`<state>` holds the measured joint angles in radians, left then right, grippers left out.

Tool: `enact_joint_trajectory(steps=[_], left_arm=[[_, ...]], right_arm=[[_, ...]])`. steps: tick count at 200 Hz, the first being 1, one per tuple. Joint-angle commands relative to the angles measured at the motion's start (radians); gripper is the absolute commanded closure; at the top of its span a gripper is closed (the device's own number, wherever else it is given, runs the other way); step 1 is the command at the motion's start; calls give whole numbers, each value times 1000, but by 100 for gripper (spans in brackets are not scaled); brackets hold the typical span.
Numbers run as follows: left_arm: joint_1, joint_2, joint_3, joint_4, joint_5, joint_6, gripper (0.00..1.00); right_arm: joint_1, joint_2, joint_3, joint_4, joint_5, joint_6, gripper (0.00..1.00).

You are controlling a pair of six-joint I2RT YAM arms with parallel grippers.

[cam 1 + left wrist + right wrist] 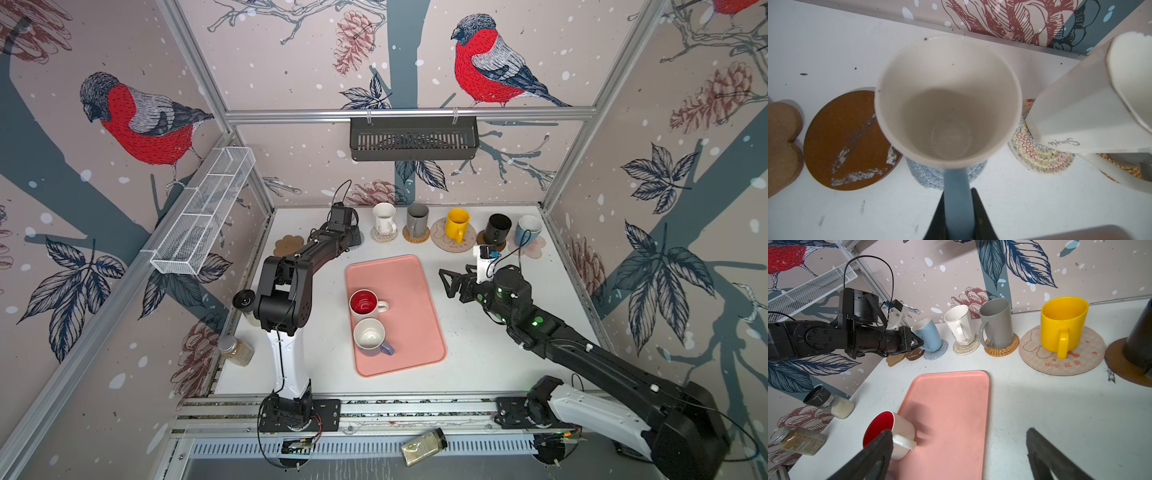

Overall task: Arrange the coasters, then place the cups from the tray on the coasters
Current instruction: 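Lower the light blue mug onto the knitted coaster and open the left gripper, then draw the left gripper back while the right gripper moves to the red-lined mug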

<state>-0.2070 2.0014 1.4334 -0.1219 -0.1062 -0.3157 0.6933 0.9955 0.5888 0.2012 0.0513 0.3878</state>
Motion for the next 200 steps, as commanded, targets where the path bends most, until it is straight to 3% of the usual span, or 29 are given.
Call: enact_joint_trajectory(steps=[1,45,91,126,167,200], left_arm=[[1,-3,-4,48,3,-9,100],[1,-7,-21,46,-2,-13,100],[1,-38,-90,77,5,-24,52],[1,-65,-119,83,12,-25,22],[2,-148,-125,38,-13,-12,6],[1,-252,-120,-71,-57,-69,6]], right_arm=[[3,3,2,26,5,-14,1],[5,2,2,25,7,-15,1],[7,0,-2,30,10,-13,1],[9,6,0,30,7,-19,1],[10,9,5,29,-9,-52,1],[11,61,20,55,-143,-111,7]])
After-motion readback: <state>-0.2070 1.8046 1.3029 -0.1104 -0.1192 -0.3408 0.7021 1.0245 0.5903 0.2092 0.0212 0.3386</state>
